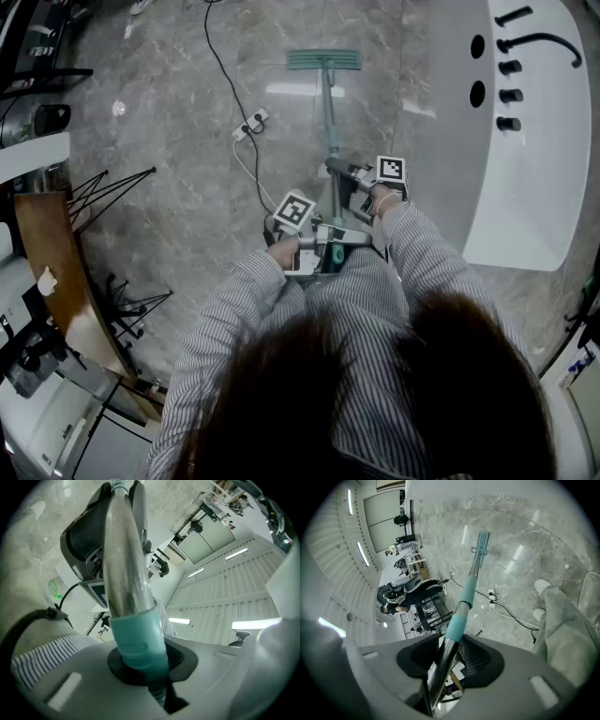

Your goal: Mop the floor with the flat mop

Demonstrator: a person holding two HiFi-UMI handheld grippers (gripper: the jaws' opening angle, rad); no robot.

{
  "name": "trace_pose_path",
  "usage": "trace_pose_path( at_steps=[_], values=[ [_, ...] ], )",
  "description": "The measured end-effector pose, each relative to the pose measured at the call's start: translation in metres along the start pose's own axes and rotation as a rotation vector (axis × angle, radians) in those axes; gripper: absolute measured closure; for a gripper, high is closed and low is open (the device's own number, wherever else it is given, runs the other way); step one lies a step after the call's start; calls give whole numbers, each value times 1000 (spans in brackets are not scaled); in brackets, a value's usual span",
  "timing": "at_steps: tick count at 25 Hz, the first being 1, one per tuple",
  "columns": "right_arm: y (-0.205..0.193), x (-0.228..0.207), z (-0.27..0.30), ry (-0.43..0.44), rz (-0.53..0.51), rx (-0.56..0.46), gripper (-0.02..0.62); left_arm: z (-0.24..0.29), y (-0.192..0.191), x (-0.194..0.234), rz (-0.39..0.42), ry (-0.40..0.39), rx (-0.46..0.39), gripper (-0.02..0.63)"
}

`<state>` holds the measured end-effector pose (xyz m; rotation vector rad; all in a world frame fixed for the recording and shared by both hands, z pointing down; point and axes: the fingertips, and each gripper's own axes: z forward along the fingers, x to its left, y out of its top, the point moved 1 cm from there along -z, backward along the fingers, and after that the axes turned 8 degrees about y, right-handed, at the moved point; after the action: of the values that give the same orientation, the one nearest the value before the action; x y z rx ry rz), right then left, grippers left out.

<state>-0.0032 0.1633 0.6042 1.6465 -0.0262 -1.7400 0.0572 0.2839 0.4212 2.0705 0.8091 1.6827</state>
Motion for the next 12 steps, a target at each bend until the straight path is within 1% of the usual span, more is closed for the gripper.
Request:
trace_pose_path(
  at_steps=[3,7,9,12],
  values=[
    [-4,-3,2,-2,2,-17,440,-9,7,2,14,-2,-81,583],
    [-4,-2,9,26,6,-21,440,-22,15,-2,37,-45,-183,588],
    [-8,-3,14,33,5,-21,440,-30,13,-3,41,-53,-211,588],
    [-12,-9,17,21,-4,2,440,-38,9,0,44,-44,-224,586]
  ],
)
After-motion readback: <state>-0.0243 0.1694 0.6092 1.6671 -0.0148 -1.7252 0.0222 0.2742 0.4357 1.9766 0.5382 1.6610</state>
